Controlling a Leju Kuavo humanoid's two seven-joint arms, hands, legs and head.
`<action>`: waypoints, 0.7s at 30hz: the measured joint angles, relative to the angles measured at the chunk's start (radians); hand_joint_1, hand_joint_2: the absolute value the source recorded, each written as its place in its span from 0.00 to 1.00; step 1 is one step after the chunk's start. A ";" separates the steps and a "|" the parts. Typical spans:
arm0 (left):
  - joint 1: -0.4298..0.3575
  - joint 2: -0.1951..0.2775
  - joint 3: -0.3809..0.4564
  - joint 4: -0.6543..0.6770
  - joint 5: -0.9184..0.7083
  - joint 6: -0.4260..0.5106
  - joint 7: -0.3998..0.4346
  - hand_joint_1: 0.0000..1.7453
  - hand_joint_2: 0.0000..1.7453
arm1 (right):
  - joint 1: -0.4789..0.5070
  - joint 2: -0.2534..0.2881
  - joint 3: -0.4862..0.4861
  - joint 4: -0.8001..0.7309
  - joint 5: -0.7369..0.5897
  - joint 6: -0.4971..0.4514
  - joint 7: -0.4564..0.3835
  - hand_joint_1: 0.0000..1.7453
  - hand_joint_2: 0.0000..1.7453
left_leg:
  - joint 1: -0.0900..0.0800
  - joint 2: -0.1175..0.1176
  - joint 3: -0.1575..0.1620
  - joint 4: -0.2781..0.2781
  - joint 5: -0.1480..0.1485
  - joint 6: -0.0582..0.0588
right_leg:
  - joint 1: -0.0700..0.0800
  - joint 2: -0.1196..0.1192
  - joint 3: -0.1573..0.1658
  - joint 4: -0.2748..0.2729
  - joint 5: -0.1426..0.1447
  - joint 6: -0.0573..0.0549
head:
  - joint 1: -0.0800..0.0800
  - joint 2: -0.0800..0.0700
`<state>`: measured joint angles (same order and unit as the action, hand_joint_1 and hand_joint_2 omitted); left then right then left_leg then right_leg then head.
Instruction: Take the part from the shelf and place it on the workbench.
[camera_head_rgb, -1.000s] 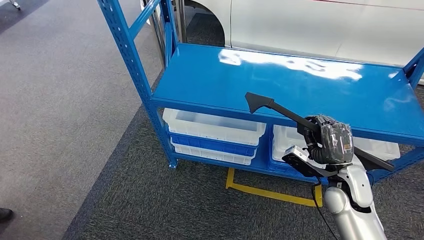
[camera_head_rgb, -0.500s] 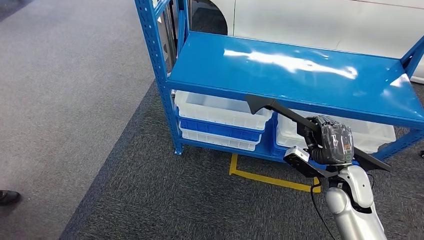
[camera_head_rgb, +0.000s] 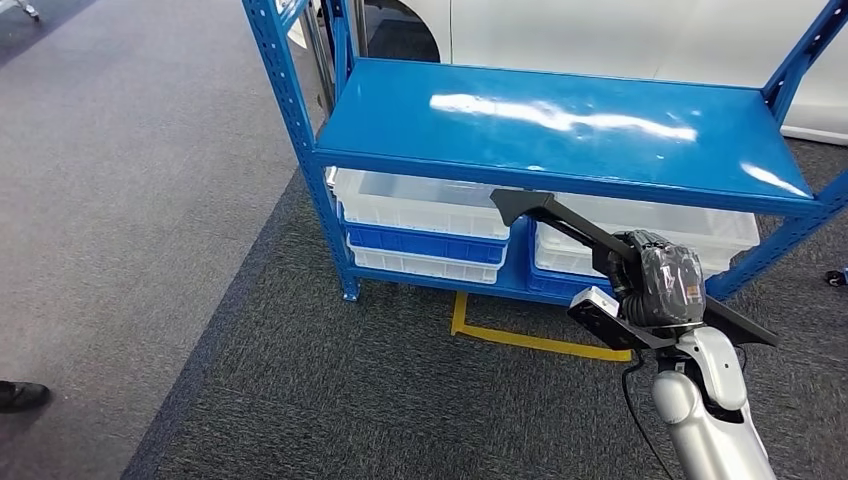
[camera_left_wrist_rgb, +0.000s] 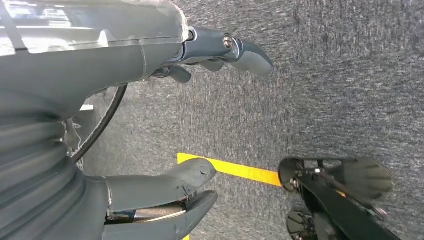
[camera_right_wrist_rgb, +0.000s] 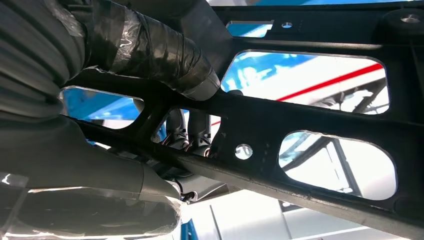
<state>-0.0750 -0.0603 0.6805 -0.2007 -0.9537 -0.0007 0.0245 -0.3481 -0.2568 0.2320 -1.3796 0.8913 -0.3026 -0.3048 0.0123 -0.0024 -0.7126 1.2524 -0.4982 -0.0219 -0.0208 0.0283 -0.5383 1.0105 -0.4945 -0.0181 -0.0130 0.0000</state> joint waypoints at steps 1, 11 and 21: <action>0.000 0.000 0.001 0.000 0.000 0.000 -0.001 0.00 1.00 | 0.000 0.000 0.000 0.001 0.000 0.001 0.000 0.98 1.00 | 0.000 -0.012 0.046 -0.069 0.026 0.004 | -0.001 0.008 -0.003 0.003 0.001 0.002 | 0.000 0.000; -0.002 -0.002 0.004 0.000 0.001 -0.003 -0.006 0.00 1.00 | -0.007 -0.001 0.000 0.003 -0.004 0.008 0.001 0.98 1.00 | 0.005 0.010 0.158 -0.271 0.060 0.052 | -0.002 -0.010 -0.107 0.165 -0.071 0.044 | 0.002 0.000; -0.002 -0.002 0.008 0.000 0.002 -0.007 -0.006 0.00 1.00 | -0.010 -0.002 0.000 0.012 -0.010 0.017 0.002 0.98 1.00 | -0.007 0.110 0.151 -0.235 0.034 0.021 | 0.004 -0.090 -0.064 0.032 0.027 0.034 | -0.002 0.000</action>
<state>-0.0771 -0.0628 0.6885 -0.2007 -0.9513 -0.0081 0.0187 -0.3584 -0.2583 0.2325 -1.3676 0.8816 -0.2851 -0.3024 0.0049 0.1071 -0.5620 1.0178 -0.4641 -0.0013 -0.0171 -0.0616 -0.6022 1.0424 -0.4671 0.0157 -0.0147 0.0000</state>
